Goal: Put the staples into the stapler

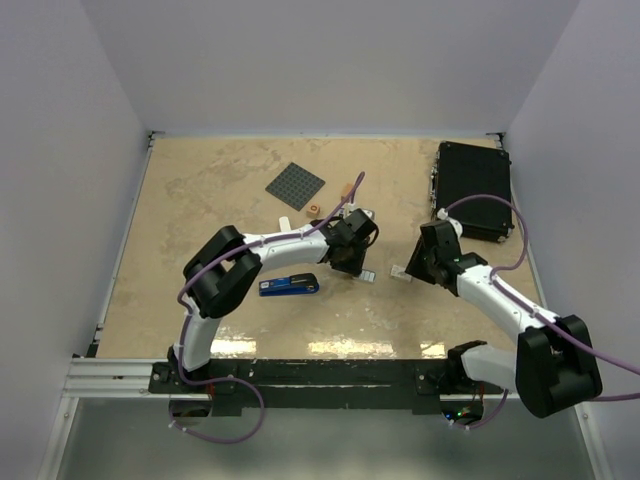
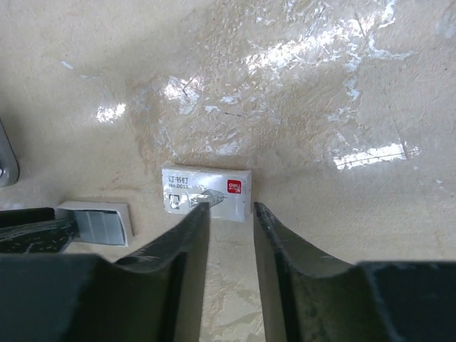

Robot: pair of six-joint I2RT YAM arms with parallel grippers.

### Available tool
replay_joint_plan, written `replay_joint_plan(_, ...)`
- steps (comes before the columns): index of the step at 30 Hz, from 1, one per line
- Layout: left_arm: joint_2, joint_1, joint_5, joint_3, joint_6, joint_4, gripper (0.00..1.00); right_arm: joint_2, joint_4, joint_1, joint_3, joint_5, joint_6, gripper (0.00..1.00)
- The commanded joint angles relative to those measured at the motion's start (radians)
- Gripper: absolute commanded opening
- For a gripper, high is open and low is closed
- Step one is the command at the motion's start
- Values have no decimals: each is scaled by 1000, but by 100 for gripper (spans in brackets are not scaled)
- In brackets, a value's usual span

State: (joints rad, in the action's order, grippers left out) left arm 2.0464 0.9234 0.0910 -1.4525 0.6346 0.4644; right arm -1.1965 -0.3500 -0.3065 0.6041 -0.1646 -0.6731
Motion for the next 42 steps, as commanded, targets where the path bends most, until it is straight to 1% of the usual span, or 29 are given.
replay_joint_plan(1, -26, 3, 1, -13, -6, -6, 40, 35, -18, 3, 23, -36, -6, 37)
replay_joint_plan(2, -40, 3, 4, -9, -4, -9, 45, 40, -21, 3, 25, -36, -3, 37)
replay_joint_plan(3, -48, 3, 7, -6, -6, -9, 48, 51, -26, 3, 26, -33, 4, 42)
replay_joint_plan(5, -69, 3, 12, 0, -7, -4, 51, 69, -24, 3, 36, -35, 15, 47)
replay_joint_plan(6, -81, 3, 16, 4, -6, -6, 52, 87, -23, 4, 40, -45, 39, 54)
replay_joint_plan(7, -92, 3, 19, 15, -4, -6, 55, 98, -21, 3, 48, -41, 47, 57)
replay_joint_plan(8, -115, 2, 27, 21, -6, -6, 56, 106, -20, 4, 54, -36, 59, 63)
replay_joint_plan(11, -165, -1, 33, 41, -19, 8, 59, 129, -17, 3, 77, -18, 96, 69)
replay_joint_plan(13, -224, -6, 33, 66, -47, 14, 62, 141, 6, 1, 86, 32, 142, 70)
replay_joint_plan(14, -251, -9, 32, 79, -64, 13, 63, 150, 44, 1, 85, 63, 191, 71)
replay_joint_plan(15, -282, -9, 32, 113, -110, 0, 66, 167, 69, 0, 76, 142, 208, 72)
replay_joint_plan(17, -380, -14, 23, 155, -182, -15, 76, 192, 147, -5, 59, 212, 245, 75)
replay_joint_plan(18, -411, -17, 21, 191, -272, -12, 79, 202, 176, -9, 39, 279, 257, 78)
replay_joint_plan(19, -463, -23, 24, 205, -317, -1, 85, 216, 198, -14, 33, 304, 265, 81)
replay_joint_plan(20, -489, -27, 16, 219, -364, 9, 87, 219, 232, -28, 26, 324, 282, 84)
replay_joint_plan(21, -512, -31, 15, 251, -460, 35, 92, 222, 246, -37, 22, 342, 293, 85)
replay_joint_plan(22, -555, -40, 18, 268, -502, 48, 93, 224, 256, -63, 20, 358, 303, 85)
replay_joint_plan(23, -577, -47, 6, 291, -547, 54, 94, 222, 276, -80, 20, 361, 326, 86)
replay_joint_plan(24, -598, -54, -2, 346, -628, 54, 95, 221, 287, -98, 20, 358, 337, 86)
replay_joint_plan(25, -635, -69, -13, 377, -679, 51, 95, 215, 293, -135, 23, 353, 348, 86)
replay_joint_plan(27, -657, -78, -56, 443, -771, 48, 96, 209, 316, -175, 26, 347, 372, 86)
replay_joint_plan(28, -664, -84, -71, 458, -792, 42, 98, 203, 327, -210, 26, 343, 377, 86)
replay_joint_plan(30, -663, -86, -73, 492, -838, 17, 98, 187, 345, -229, 22, 350, 380, 87)
replay_joint_plan(32, -640, -89, -70, 491, -865, 7, 98, 173, 379, -237, 17, 370, 380, 88)
replay_joint_plan(36, -577, -93, -86, 477, -926, -26, 97, 198, 419, -250, -6, 378, 391, 89)
replay_joint_plan(39, -506, -92, -119, 448, -946, -3, 95, 222, 405, -253, -12, 355, 400, 89)
replay_joint_plan(42, -468, -92, -143, 446, -957, -15, 84, 248, 390, -253, -26, 344, 405, 89)
